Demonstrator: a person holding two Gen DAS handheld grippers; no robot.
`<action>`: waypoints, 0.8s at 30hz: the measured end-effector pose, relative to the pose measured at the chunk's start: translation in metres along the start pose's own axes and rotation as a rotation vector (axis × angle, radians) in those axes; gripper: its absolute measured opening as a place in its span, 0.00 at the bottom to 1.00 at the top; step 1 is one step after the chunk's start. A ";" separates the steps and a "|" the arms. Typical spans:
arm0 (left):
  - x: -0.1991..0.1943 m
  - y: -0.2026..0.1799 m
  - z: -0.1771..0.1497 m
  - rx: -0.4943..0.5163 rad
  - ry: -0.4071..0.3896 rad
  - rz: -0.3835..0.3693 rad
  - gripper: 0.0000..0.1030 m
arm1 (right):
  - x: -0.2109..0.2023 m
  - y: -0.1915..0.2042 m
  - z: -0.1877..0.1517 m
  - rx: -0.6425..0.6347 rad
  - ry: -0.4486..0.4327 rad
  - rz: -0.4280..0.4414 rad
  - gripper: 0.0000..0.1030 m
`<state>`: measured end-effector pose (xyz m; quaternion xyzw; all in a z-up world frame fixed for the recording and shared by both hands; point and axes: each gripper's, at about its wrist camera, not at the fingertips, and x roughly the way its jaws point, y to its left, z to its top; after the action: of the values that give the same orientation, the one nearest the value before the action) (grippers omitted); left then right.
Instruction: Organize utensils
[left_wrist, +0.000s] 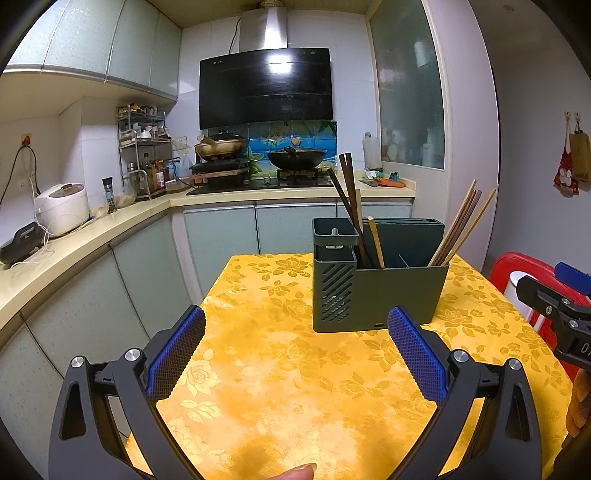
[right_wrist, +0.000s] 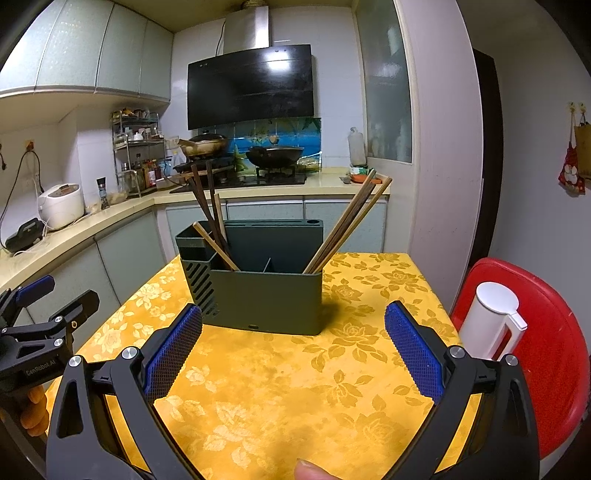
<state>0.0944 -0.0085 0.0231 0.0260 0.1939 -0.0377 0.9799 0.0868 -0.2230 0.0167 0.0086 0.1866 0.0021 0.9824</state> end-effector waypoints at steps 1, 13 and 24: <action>0.000 0.000 0.000 -0.001 0.002 -0.001 0.93 | 0.000 0.001 0.000 -0.001 0.002 0.000 0.93; 0.000 0.001 0.000 -0.001 0.002 -0.001 0.93 | 0.002 0.003 -0.001 -0.002 0.006 0.001 0.93; 0.000 0.001 0.001 -0.003 0.001 0.003 0.93 | 0.004 0.004 -0.003 -0.002 0.011 0.001 0.93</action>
<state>0.0949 -0.0079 0.0235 0.0246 0.1943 -0.0360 0.9800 0.0891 -0.2193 0.0130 0.0077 0.1919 0.0030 0.9814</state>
